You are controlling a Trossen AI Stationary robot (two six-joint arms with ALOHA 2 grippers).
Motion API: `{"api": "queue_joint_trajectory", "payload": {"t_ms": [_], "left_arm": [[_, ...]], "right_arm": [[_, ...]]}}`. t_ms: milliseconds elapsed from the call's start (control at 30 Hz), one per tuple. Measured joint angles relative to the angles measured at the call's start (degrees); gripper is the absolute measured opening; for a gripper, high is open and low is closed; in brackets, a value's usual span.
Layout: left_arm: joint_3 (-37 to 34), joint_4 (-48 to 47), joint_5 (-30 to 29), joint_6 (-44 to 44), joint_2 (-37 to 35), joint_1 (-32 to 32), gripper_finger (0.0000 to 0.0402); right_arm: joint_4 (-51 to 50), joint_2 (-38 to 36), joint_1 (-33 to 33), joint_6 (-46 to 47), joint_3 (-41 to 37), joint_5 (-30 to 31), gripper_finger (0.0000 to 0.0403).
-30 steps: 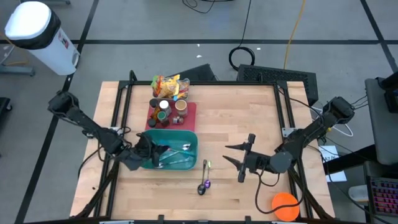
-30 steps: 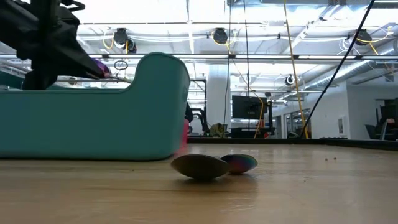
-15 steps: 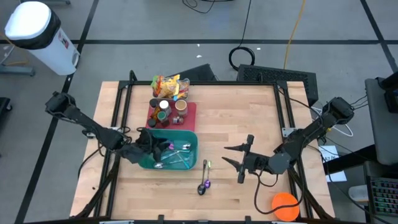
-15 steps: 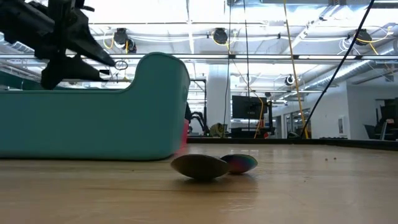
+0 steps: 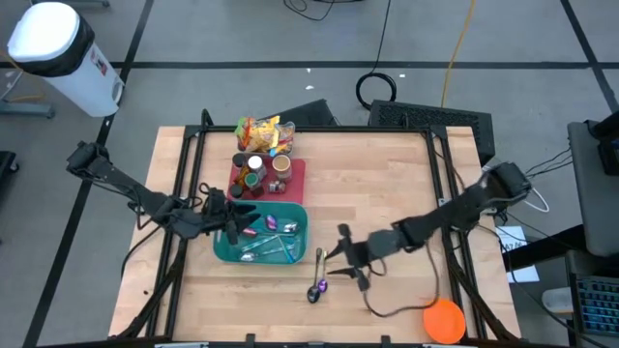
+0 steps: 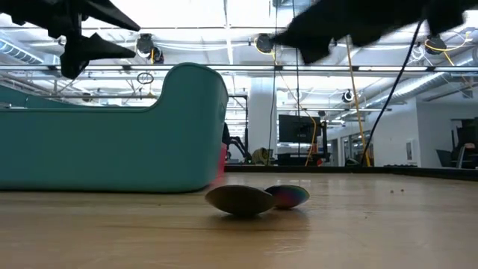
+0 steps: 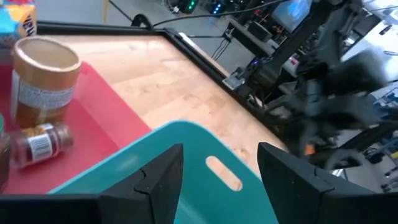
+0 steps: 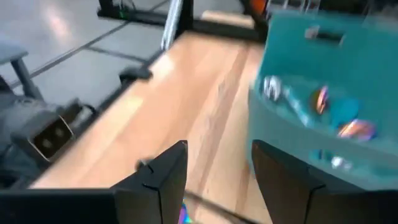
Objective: Pick & Place Food Item
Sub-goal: Put the violet spoon into the blue bin
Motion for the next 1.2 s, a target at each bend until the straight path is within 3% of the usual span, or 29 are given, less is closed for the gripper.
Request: {"api": "queue_joint_trajectory", "payload": {"t_ms": [200,467,933,1200], "left_arm": [[0.0,1.2,0.0,1.7,0.0,0.0,0.0212],[0.0,1.3,-0.1,1.7,0.0,0.0,0.0212],[0.0,1.3,-1.4,1.7,0.0,0.0,0.0212],[0.0,1.3,-1.5,1.7,0.0,0.0,0.0212]], "right_arm": [[0.9,9.9,-3.2,-1.0,0.0,-9.1,0.0173],[1.7,18.3,-4.8,-5.6,0.0,-9.7,0.0161],[3.9,19.3,-6.3,-15.8,0.0,-6.6,0.0150],[-5.1,18.9,-9.2,-6.4,0.3,-14.7,0.0141]]}}
